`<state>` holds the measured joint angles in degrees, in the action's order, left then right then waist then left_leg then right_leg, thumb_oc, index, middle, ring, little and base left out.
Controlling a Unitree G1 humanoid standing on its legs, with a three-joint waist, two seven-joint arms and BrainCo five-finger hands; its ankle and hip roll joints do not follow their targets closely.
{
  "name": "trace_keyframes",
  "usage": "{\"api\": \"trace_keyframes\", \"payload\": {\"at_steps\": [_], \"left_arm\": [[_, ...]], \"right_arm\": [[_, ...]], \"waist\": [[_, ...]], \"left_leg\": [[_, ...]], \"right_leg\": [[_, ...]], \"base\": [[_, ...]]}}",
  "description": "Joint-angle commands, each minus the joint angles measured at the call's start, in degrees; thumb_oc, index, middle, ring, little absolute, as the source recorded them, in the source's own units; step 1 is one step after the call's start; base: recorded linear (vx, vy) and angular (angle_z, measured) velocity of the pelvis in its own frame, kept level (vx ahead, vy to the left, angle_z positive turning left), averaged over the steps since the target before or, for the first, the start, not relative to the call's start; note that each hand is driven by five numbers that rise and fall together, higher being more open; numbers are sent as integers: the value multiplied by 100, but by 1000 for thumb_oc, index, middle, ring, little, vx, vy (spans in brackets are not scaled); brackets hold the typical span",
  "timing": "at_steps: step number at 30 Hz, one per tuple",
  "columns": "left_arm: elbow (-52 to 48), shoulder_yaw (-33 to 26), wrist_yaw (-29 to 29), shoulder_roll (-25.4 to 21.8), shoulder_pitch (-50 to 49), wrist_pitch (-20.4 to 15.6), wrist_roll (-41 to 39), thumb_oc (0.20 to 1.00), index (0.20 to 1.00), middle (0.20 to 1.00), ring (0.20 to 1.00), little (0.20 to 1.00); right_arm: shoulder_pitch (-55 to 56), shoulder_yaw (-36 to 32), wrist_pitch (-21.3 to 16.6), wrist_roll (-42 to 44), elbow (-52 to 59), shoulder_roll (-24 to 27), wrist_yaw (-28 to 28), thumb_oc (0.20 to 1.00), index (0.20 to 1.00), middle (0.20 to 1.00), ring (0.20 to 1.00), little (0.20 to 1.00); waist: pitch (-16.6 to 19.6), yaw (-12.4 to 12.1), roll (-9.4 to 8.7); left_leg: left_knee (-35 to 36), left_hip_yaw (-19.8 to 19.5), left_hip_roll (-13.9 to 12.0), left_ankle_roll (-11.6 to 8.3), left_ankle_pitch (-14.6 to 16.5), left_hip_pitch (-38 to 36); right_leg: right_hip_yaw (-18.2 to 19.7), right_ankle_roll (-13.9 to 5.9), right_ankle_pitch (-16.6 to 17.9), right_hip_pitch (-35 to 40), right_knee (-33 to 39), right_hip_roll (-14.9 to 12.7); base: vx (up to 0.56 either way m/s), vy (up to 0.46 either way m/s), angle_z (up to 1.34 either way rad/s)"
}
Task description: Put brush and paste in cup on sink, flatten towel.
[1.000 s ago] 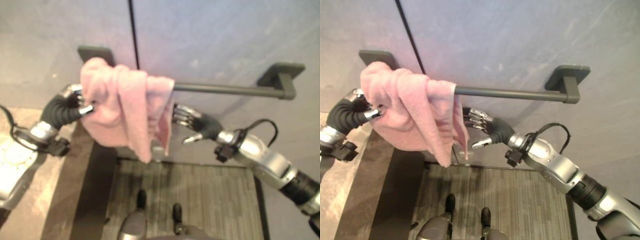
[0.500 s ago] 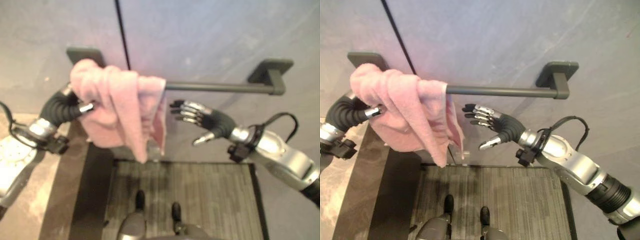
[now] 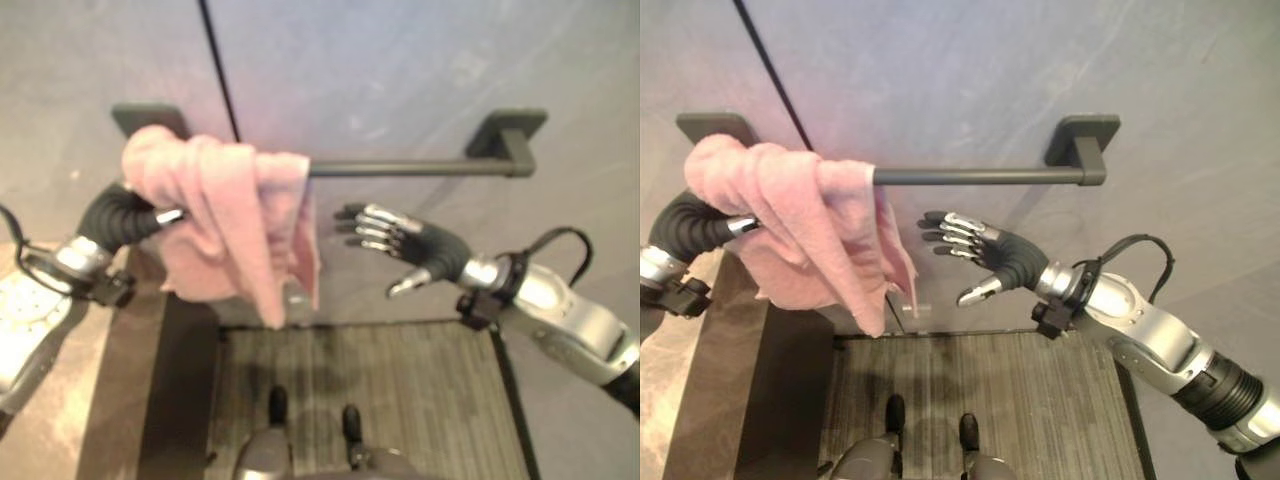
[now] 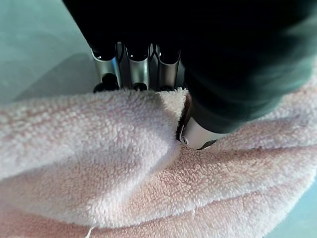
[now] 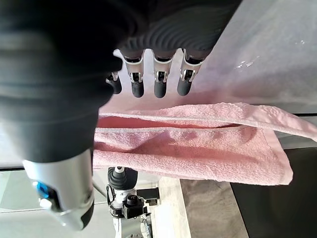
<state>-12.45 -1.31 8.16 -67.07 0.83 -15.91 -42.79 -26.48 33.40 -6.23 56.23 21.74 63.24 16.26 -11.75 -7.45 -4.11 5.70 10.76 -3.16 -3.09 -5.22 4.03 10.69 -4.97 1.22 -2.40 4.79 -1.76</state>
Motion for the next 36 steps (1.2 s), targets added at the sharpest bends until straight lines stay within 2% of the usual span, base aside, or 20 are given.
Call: {"api": "trace_keyframes", "payload": {"at_steps": [1, 9, 13, 18, 26, 36], "left_arm": [[317, -229, -10, -275, -212, -314, 6, 200, 200, 200, 200, 200], [299, -241, -12, -302, -223, -351, -31, 200, 200, 200, 200, 200], [450, -57, -59, -249, -14, -353, -28, 200, 200, 200, 200, 200], [669, 76, -126, -141, 181, -348, 10, 200, 200, 200, 200, 200], [728, 67, -200, 28, 203, -313, 74, 200, 200, 200, 200, 200], [715, 177, -208, 138, 287, -280, 147, 200, 200, 200, 200, 200]], "right_arm": [[53, -134, -318, 379, 595, 107, 109, 1000, 1000, 1000, 1000, 1000], [-696, 679, -121, 774, 557, -177, 249, 1000, 1000, 1000, 1000, 1000], [-1230, 1245, 3, 883, 524, -332, 312, 1000, 1000, 1000, 1000, 1000], [-1645, 1553, 28, 809, 491, -509, 308, 1000, 1000, 1000, 1000, 1000], [-1756, 1505, 11, 550, 348, -734, 152, 1000, 1000, 1000, 1000, 1000], [-1598, 1507, 136, 405, 342, -622, 157, 1000, 1000, 1000, 1000, 1000]], "waist": [[402, -20, -284], [353, -113, -291], [375, -186, -269], [377, -215, -241], [362, -254, -206], [338, -257, -207]], "left_leg": [[-70, 105, -74, -112, 366, -148], [-70, 215, -11, -52, 434, -280], [-70, 138, 44, -38, 432, -265], [-70, 82, 101, -17, 434, -244], [-70, 60, 98, -19, 409, -240], [-70, -23, 55, -48, 395, -229]], "right_leg": [[-331, -812, 618, -546, -34, -785], [-330, -869, 655, -568, -184, -825], [-426, -866, 613, -515, -182, -891], [-437, -866, 593, -520, -186, -936], [-452, -838, 561, -511, -174, -952], [-532, -781, 487, -475, -209, -935]], "base": [[-21, 21, -9], [-8, 27, -16], [-5, 22, 0], [-2, 14, 7], [0, 0, 0], [9, -10, 2]]}}
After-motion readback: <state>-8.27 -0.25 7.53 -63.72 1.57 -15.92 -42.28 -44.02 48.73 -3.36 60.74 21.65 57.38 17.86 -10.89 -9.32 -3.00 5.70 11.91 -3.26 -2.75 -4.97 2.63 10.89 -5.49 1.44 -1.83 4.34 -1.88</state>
